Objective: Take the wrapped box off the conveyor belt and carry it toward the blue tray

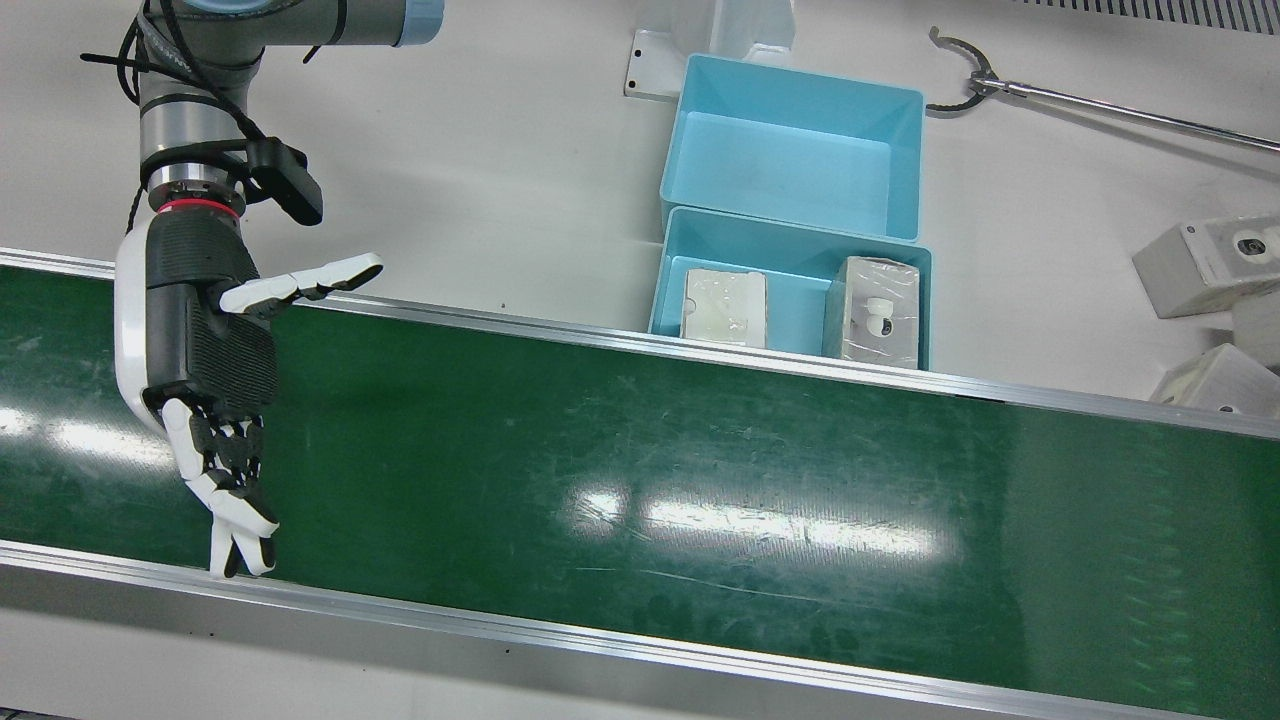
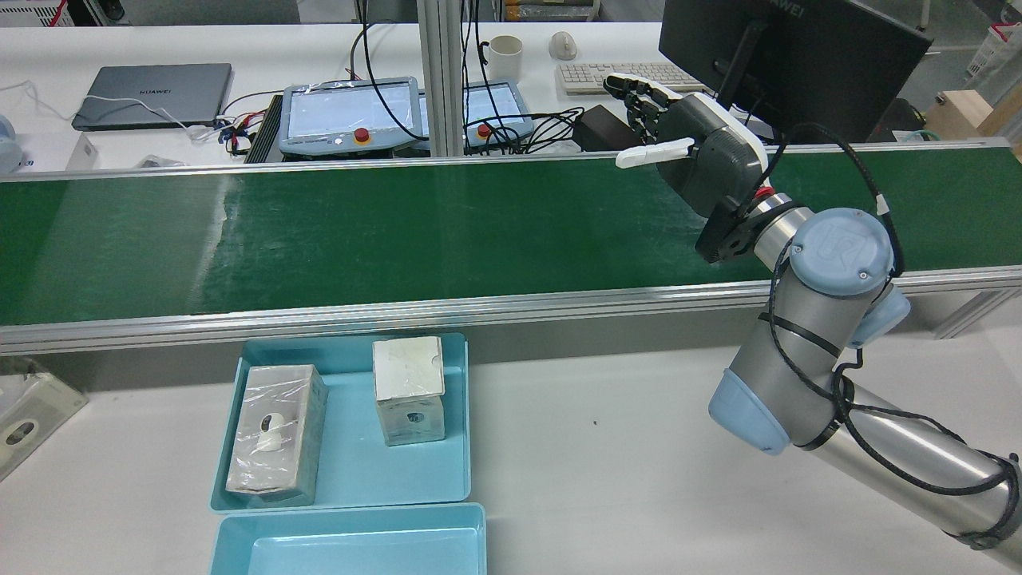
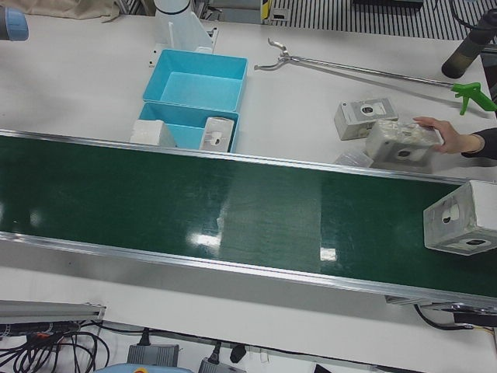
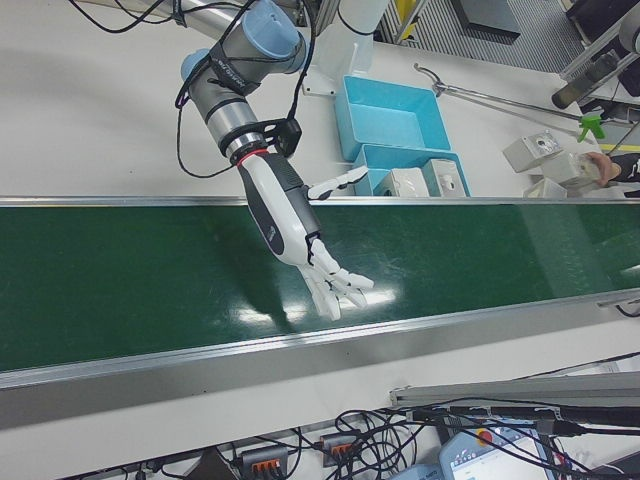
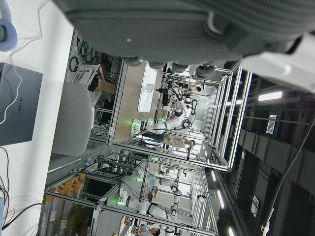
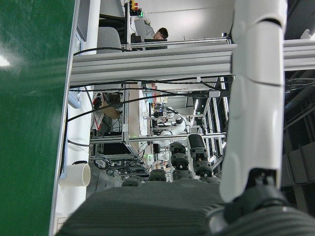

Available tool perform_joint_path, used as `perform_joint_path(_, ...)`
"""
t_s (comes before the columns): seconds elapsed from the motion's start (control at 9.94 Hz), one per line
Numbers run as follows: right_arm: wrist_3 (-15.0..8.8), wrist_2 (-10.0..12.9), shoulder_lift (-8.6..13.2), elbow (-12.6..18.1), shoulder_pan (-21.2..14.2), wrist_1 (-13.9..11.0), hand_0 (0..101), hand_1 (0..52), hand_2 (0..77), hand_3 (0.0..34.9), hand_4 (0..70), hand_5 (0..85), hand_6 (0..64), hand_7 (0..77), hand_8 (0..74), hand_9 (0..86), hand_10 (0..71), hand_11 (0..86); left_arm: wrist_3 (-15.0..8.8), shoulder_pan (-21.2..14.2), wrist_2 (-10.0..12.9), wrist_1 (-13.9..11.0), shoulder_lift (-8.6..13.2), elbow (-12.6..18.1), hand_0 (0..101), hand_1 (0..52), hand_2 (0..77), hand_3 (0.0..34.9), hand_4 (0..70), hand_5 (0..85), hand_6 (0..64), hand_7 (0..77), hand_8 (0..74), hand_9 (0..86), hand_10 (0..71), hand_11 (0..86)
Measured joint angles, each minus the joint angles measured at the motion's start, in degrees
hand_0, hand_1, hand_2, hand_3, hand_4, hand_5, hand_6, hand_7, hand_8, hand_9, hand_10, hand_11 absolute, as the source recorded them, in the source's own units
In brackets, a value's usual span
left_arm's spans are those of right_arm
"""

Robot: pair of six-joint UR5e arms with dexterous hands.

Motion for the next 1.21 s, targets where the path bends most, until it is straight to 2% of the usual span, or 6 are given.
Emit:
perform_joint_path(0.1,0.87,0.06,-0.32,-0.31,0.01,0.56,48,11.5,4.4,0.0,7.1,21.3,3.8,2.7,0.0,2.2,0.0,0.5,0.00,0.00,0.00,0.00,0.00,0.00,0,0.0,1.1,0.0,0.0,1.1,0.5,0.5,0.5,0.0,0.5,0.5)
perform_joint_path(0.2,1.29,0.09,-0.60,-0.32,0.27,0.82,48,14.2,6.5,0.0,5.4,20.7,1.6,0.5,0.0,3.8,0.0,0.5,0.00,0.00,0.00,0.00,0.00,0.00,0,0.0,1.1,0.0,0.0,1.1,0.5,0.5,0.5,0.0,0.5,0.5)
perform_joint_path(0.3,1.46,0.11,-0.80,-0.31,0.58,0.95,48,14.7,6.5,0.0,5.4,20.7,1.6,0.5,0.0,3.8,0.0,0.5,0.00,0.00,0.00,0.00,0.00,0.00,0,0.0,1.1,0.0,0.0,1.1,0.5,0.5,0.5,0.5,0.5,0.5)
perform_joint_path(0.6,1.96,0.27,-0.90,-0.24,0.73,1.66,48,13.1,6.5,0.0,5.4,19.1,1.6,1.6,2.2,3.3,0.0,1.1,0.00,0.00,0.00,0.00,0.00,0.00,0,0.0,0.5,0.0,0.0,1.1,0.5,0.5,0.5,0.0,0.5,0.5)
perform_joint_path(0.91,1.22,0.09,-0.83,-0.33,0.01,3.69,48,14.7,9.3,0.0,8.2,22.9,3.3,3.8,2.2,4.4,0.0,1.1,0.00,0.00,0.00,0.00,0.00,0.00,0,0.0,1.1,0.0,0.0,1.1,0.5,0.5,0.5,0.0,0.5,0.5)
perform_joint_path(1.21,0.86,0.11,-0.85,-0.48,-0.90,4.09,48,14.7,9.3,0.0,8.2,22.9,3.8,3.8,2.2,4.9,0.0,1.1,0.00,0.00,0.00,0.00,0.00,0.00,0,0.0,1.1,0.0,0.0,1.1,0.5,0.5,0.5,0.5,0.5,0.5)
